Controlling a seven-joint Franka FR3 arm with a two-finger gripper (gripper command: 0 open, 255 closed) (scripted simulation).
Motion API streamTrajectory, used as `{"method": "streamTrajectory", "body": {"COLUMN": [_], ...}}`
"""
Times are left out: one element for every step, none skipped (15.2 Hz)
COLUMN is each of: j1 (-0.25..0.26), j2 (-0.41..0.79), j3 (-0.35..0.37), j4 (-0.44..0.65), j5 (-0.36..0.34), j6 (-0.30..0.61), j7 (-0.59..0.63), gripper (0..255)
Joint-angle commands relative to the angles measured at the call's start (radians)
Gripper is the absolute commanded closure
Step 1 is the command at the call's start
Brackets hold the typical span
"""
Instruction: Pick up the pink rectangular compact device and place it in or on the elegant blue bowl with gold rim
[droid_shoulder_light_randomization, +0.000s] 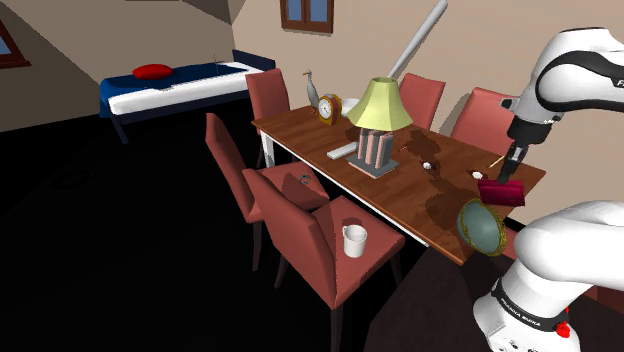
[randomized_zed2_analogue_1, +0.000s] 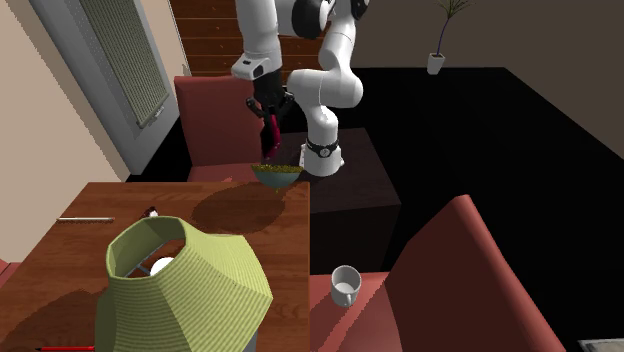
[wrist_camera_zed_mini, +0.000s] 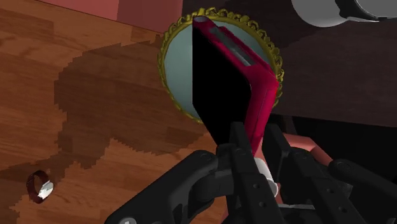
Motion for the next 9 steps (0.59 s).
{"method": "streamTrajectory", "body": {"j1": [-0.006,-0.009,-0.011,-0.014,-0.017,-0.02,-0.022,-0.025,-0.028], "j2": [-0.007,-0.008,-0.009,-0.009,-0.009,-0.009,-0.009,-0.008,-0.006], "j3": [-0.008,-0.013,-0.017,-0.022,-0.026,-0.031,-0.036,-0.041,-0.046], "j4": [-0.027,-0.041,-0.054,-0.067,-0.081,-0.094,-0.106,-0.119,-0.132], "j5": [-0.009,-0.014,-0.018,-0.023,-0.028,-0.033,-0.038,-0.043,-0.049], "j6": [0.02,0.033,0.045,0.058,0.07,0.083,0.096,0.11,0.123], "j7": [-0.002,-0.002,-0.002,-0.002,-0.003,-0.003,-0.003,-0.003,-0.004], "gripper": [255,255,255,255,255,255,255,255,255]}}
